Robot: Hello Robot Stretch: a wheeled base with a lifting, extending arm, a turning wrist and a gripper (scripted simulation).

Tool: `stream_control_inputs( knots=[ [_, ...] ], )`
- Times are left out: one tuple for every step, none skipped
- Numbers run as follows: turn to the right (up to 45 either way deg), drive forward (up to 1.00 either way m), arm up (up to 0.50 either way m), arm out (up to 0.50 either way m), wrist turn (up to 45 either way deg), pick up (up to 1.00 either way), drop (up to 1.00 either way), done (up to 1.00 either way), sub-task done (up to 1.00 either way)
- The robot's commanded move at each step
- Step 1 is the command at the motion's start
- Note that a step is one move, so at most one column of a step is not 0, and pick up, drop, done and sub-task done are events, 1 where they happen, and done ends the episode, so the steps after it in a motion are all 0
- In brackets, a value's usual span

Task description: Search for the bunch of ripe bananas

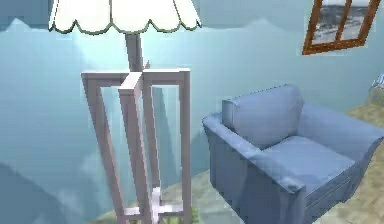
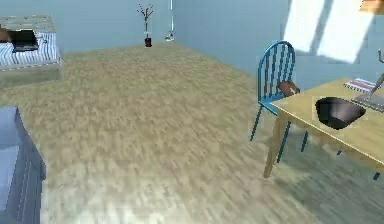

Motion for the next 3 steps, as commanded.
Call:
stream_control_inputs(
  knots=[
    [45.0, 0.0, 0.0, 0.0, 0.0, 0.0, 0.0, 0.0, 0.0],
    [45.0, 0.0, 0.0, 0.0, 0.0, 0.0, 0.0, 0.0, 0.0],
    [45.0, 0.0, 0.0, 0.0, 0.0, 0.0, 0.0, 0.0, 0.0]
  ],
)
